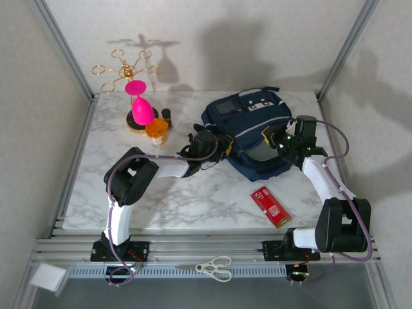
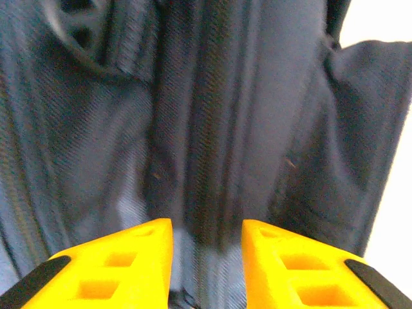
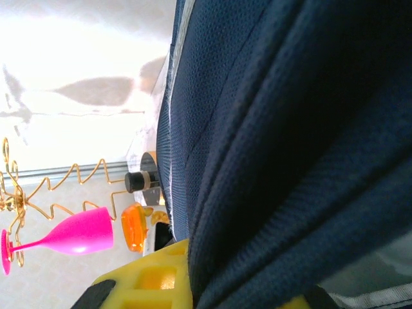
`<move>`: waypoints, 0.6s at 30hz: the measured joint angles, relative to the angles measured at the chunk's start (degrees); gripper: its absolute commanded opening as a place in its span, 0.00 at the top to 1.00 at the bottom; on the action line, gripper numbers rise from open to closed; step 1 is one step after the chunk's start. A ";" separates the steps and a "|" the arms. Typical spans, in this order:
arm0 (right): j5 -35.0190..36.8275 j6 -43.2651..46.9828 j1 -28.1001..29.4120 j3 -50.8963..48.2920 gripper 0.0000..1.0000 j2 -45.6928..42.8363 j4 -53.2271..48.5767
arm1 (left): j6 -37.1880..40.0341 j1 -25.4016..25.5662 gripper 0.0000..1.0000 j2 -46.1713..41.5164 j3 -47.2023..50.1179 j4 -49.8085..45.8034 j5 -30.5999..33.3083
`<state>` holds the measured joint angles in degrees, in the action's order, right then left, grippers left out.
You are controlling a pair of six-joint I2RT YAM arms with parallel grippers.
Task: Pack the student bag
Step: Zip the student bag at the top-center of the table.
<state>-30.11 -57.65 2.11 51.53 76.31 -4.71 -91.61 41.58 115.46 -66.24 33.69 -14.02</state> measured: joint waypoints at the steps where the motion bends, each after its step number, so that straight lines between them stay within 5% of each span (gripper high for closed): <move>1: 0.00 -0.02 0.00 0.00 0.97 0.00 -0.02 | -0.07 0.26 0.66 -0.37 0.00 0.44 -0.02; 18: 0.02 -0.02 -0.59 0.02 0.96 0.00 -0.26 | -0.96 1.44 0.72 1.75 -1.73 0.83 0.20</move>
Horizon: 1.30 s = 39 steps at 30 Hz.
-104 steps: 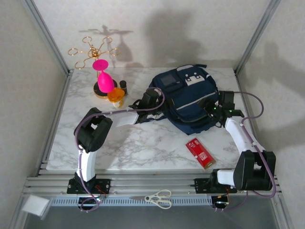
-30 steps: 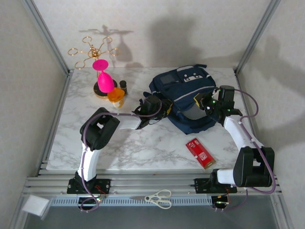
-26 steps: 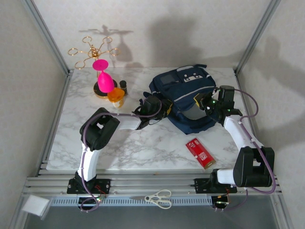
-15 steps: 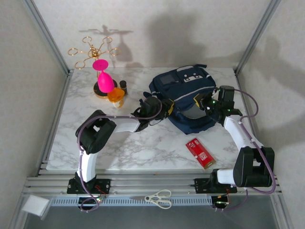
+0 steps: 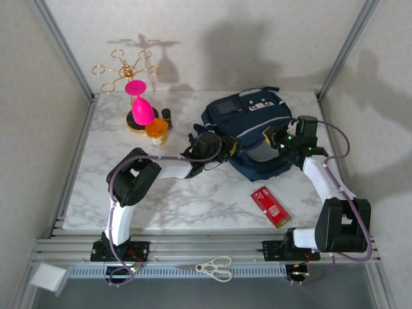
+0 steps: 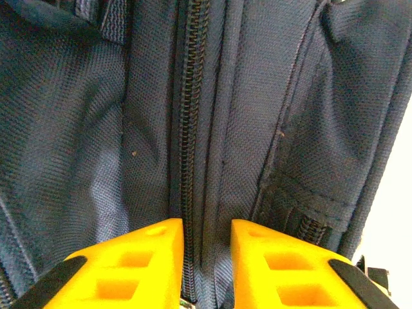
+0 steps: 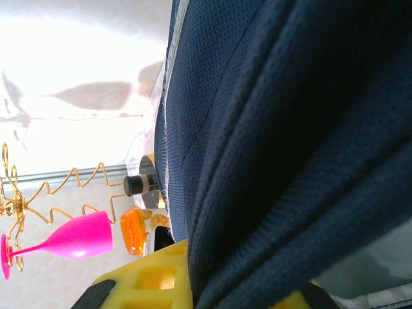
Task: Pack the student bag
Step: Zip the student bag at the top-center of the table.
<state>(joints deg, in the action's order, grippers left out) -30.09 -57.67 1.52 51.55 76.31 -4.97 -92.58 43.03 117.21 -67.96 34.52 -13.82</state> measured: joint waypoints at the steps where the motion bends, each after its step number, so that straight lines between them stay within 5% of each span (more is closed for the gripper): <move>1: 0.02 0.00 0.02 0.00 0.96 0.00 0.00 | -0.15 0.02 0.72 0.28 -0.22 -0.02 0.00; 10: 0.90 0.66 -0.15 0.11 0.90 0.00 -0.13 | -0.04 0.70 0.82 2.32 -2.99 -1.03 1.84; 15: 1.95 1.81 -0.20 0.13 0.70 -0.17 -1.09 | 0.20 0.96 0.99 3.32 -4.61 -1.33 2.60; 22: 7.48 7.10 -0.15 2.86 0.35 -2.03 -9.88 | 0.17 1.16 1.00 3.39 -4.79 -1.36 3.06; 25: 12.59 9.62 0.81 4.57 0.29 -4.72 -16.09 | 0.24 1.16 1.00 3.26 -5.01 -1.66 2.73; 28: 17.27 11.37 3.26 5.20 0.30 -8.28 -21.59 | 0.61 1.14 1.00 2.82 -5.42 -2.99 1.92; 39: 21.11 10.36 17.16 -0.63 0.65 -13.05 -23.96 | 0.02 1.95 1.00 0.87 -5.55 -4.39 -0.24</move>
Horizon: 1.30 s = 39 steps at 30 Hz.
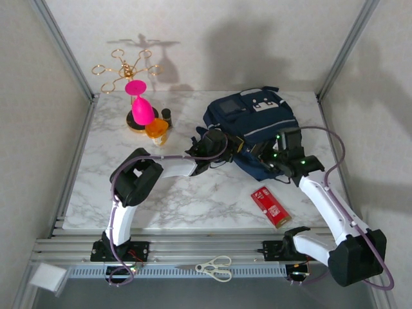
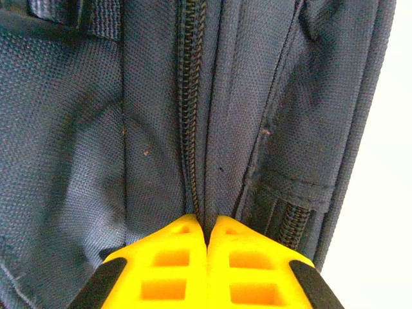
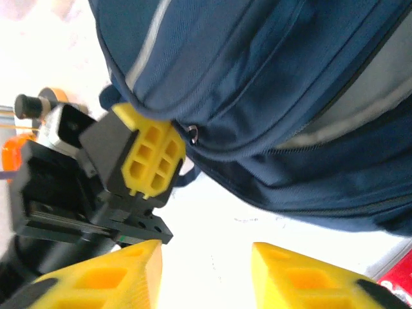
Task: Pack the student bag
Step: Zip the student bag at the top-center of the table.
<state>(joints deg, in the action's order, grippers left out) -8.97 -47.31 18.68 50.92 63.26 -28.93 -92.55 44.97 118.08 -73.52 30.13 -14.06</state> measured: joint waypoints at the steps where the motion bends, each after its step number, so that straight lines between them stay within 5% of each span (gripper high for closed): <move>1: 0.04 -0.15 0.57 -0.35 0.66 0.57 0.15 | -0.11 0.24 1.00 -0.22 0.00 -0.31 -0.04; 9: 6.23 0.46 6.43 -4.39 0.70 1.66 6.54 | -0.55 1.79 1.00 -2.10 0.00 -1.75 -0.26; 21: 19.15 6.14 6.62 -10.08 0.63 1.05 16.28 | -1.60 3.32 1.00 -2.12 -1.05 -2.97 -0.46; 30: 23.78 8.39 6.56 -10.62 0.56 -8.41 9.38 | -3.30 6.80 1.00 -0.68 -5.20 -3.41 -2.99; 39: 25.73 3.19 9.53 -11.39 0.62 -12.44 0.37 | -3.67 7.39 1.00 1.18 -6.73 -3.06 -4.87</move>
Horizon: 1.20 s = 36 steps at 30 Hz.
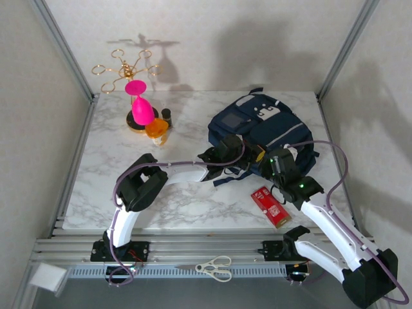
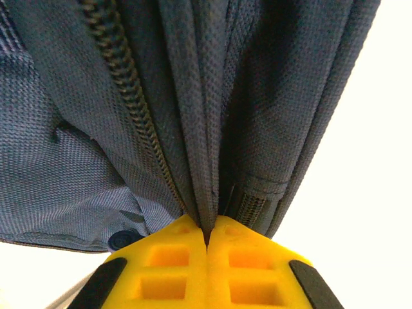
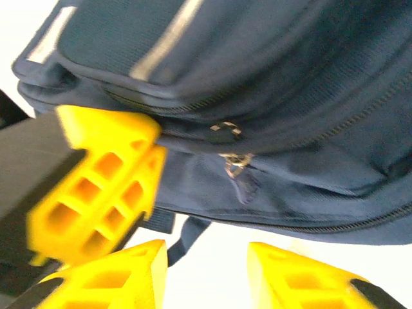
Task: Pack the student bag
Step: Zip the student bag at the top-center of the table.
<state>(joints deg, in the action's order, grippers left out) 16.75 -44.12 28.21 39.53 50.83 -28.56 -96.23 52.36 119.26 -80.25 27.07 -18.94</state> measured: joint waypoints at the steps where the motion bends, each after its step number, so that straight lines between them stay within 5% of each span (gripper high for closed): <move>1: 0.15 -0.17 -0.11 -0.13 0.63 0.28 -0.17 | 0.00 0.00 1.00 0.00 0.00 0.02 0.00; 18: -3.76 6.75 -7.32 1.18 0.63 11.98 5.03 | 0.17 -0.09 1.00 0.00 0.00 0.15 0.02; 36: -4.66 11.43 -6.88 0.96 0.50 6.75 9.22 | 0.22 -0.68 1.00 0.00 0.02 1.33 0.04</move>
<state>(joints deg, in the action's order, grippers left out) 12.10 -32.69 21.32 40.49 57.58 -19.33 -96.01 51.68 119.26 -80.23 28.40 -18.90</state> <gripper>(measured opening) 0.502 0.052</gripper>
